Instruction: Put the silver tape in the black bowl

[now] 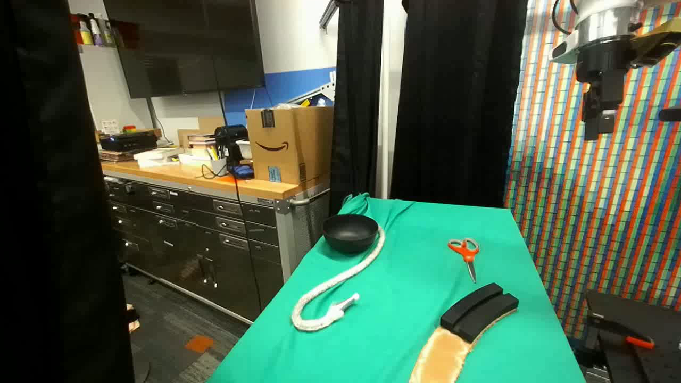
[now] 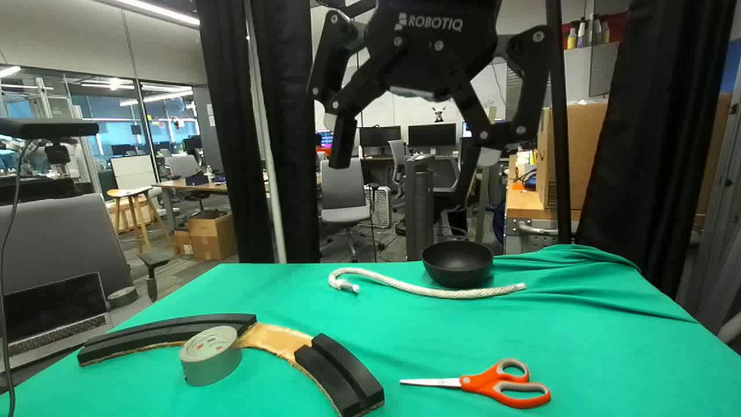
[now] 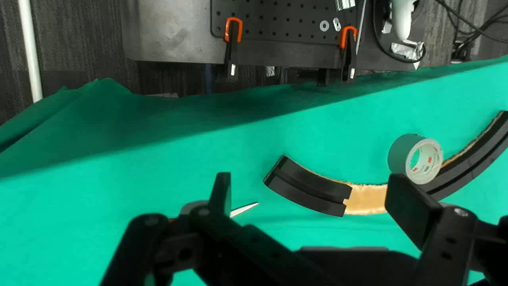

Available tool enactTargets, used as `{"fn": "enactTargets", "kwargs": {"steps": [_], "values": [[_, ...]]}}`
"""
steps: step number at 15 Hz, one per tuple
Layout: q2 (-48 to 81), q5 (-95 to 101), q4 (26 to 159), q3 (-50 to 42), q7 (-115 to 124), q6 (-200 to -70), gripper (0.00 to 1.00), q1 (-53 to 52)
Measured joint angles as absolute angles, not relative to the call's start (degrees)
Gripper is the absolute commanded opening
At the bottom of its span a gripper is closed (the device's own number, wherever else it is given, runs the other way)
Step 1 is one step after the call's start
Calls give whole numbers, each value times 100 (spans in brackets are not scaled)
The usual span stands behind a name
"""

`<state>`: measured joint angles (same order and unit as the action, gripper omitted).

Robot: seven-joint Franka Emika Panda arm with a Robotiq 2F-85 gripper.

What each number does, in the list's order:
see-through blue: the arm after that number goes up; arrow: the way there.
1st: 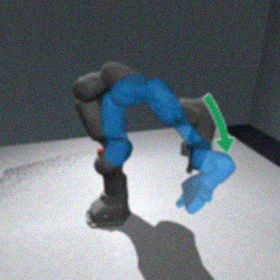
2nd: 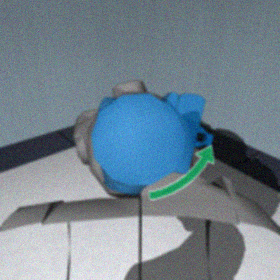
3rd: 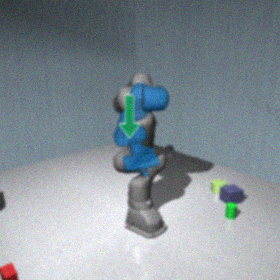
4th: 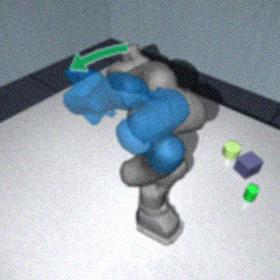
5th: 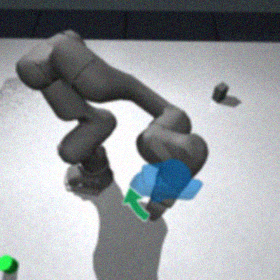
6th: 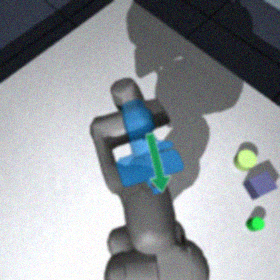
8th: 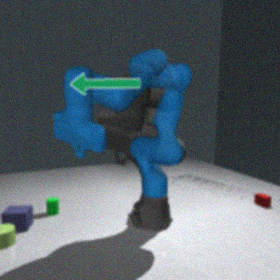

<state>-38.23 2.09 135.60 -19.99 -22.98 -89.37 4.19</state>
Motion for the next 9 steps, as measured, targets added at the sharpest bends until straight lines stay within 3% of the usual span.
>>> {"fn": "enactTargets", "kwargs": {"steps": [9], "values": [[-3851,209,13515,-1999,-2298,-8937,100,419]]}}
